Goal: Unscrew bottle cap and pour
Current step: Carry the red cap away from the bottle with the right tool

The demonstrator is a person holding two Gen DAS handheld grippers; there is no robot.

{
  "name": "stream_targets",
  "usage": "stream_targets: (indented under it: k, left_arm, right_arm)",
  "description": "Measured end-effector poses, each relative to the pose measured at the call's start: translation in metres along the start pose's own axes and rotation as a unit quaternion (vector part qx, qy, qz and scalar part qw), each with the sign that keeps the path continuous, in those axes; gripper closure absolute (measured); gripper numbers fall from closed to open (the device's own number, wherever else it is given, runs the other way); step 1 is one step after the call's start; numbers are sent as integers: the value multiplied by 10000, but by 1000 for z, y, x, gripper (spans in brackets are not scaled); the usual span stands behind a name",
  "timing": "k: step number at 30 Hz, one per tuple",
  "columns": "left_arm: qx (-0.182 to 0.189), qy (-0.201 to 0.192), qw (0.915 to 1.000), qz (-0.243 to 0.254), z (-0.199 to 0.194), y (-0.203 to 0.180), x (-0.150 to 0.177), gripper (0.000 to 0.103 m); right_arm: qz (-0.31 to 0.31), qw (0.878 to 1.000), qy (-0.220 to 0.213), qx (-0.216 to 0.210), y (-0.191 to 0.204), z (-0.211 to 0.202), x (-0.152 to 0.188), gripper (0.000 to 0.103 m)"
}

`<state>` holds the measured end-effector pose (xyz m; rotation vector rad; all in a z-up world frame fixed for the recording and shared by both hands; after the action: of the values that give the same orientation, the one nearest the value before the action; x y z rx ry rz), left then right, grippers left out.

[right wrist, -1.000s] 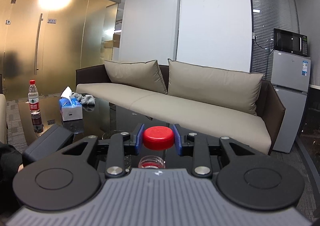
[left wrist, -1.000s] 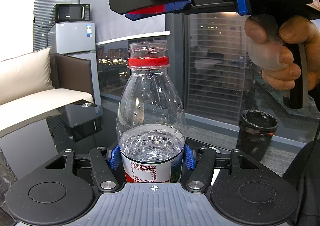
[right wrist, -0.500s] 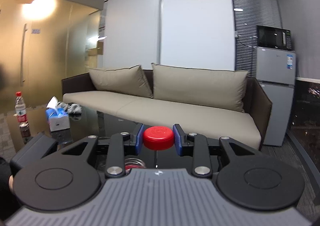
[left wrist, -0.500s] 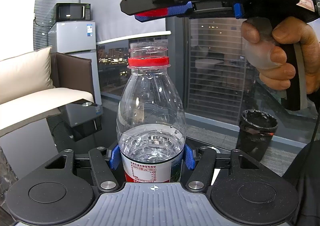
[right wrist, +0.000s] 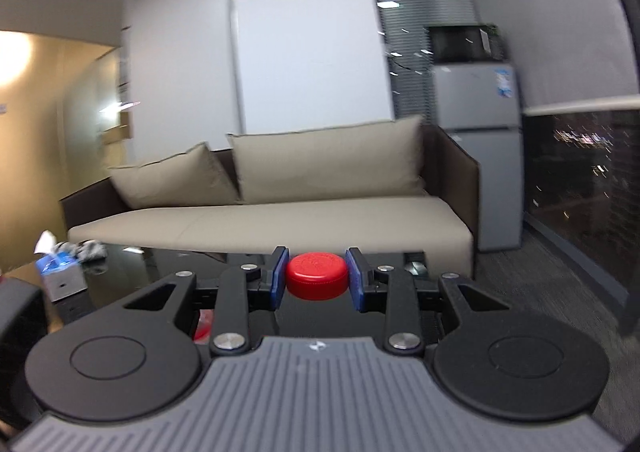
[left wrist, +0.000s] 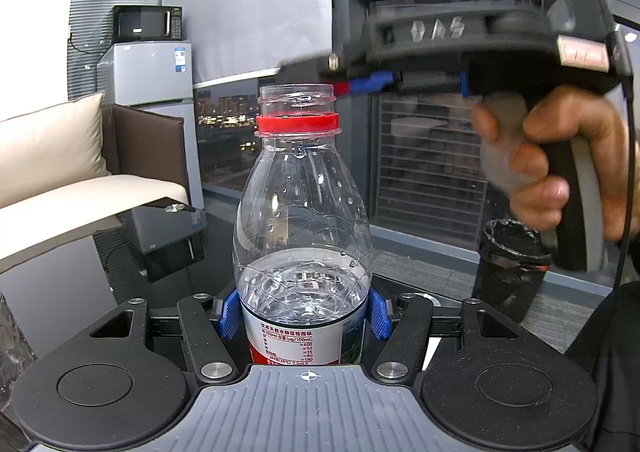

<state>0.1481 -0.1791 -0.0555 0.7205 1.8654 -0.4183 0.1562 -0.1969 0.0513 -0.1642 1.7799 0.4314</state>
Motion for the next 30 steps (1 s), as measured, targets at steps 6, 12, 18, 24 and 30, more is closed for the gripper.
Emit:
stream_targets:
  k: [6,12,18,24,30]
  left_arm:
    - [-1,7,10000,3,3,1,-2,47]
    - [-4,9,10000,0,5,4,-3,47]
    - [-3,10,10000,1,8,5,-3,47]
    - [0,16,10000,-1,9,8,-4,47]
    - [1,18,10000,-2,9,8,-4,47]
  right_arm:
    - [105,9993,288,195,-12,11,26,70]
    - [131,9982,513,281,-21,17,42,70]
    - [88,9963,786,325,-23,22,58,70]
    - [23,9952,918,331,-22,25,63,70]
    - [1,9937,1071,343,-24,30,71,70]
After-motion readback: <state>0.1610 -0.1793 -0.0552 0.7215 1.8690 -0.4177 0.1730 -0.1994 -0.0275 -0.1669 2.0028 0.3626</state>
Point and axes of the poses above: each gripper's, at about its wrist camera, not at the fingertips, and z roughly the way its jaws point, y to its left, x to its underside, the point moved 10 cm from there along z, roughly the way its jaws point
